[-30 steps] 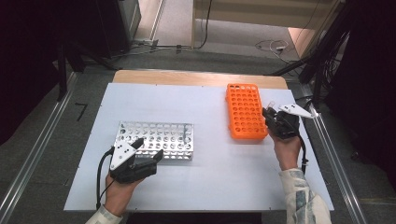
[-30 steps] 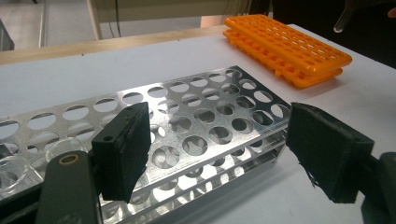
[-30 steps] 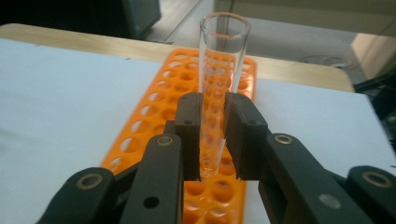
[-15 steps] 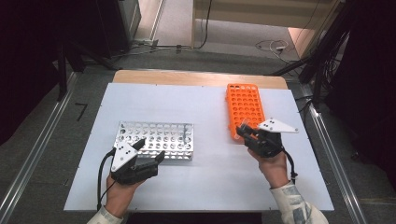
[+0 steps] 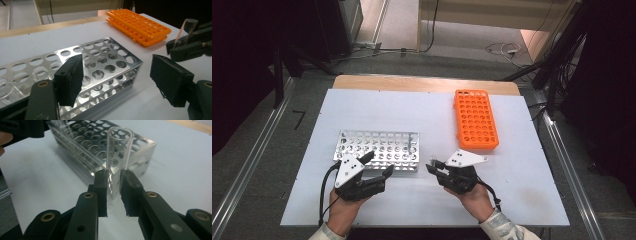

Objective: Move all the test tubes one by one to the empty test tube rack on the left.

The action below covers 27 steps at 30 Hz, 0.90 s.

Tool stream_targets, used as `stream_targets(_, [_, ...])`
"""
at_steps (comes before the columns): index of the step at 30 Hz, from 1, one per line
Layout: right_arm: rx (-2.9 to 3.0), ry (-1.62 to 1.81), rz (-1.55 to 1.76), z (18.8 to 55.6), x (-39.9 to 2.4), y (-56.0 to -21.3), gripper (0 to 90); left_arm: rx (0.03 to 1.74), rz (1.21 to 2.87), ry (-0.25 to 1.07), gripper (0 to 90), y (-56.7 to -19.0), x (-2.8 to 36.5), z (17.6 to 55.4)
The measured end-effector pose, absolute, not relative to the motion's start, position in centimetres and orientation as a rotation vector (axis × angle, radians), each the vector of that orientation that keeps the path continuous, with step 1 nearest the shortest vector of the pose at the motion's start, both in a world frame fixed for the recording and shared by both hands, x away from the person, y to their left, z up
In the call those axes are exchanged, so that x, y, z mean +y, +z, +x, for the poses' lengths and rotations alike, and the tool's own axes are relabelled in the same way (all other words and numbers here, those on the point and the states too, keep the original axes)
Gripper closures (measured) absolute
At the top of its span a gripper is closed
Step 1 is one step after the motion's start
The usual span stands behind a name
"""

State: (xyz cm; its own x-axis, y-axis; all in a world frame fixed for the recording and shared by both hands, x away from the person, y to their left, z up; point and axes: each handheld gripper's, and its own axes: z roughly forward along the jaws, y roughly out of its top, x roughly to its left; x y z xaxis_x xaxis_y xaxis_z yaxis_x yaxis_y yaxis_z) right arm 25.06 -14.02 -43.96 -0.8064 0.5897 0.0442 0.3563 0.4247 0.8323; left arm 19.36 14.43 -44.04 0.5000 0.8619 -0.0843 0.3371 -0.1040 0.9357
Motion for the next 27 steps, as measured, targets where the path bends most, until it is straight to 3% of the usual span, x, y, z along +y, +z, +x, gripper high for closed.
stream_targets(11, [2.493,1.306,0.751,24.2,-11.5,-45.3,73.3,0.972,1.709,0.547,33.7,-44.1,13.3,19.2])
stream_targets(27, [2.543,1.308,0.683,23.6,-9.3,-45.9,73.2,0.828,1.75,0.429,56.4,-44.2,11.4,19.0])
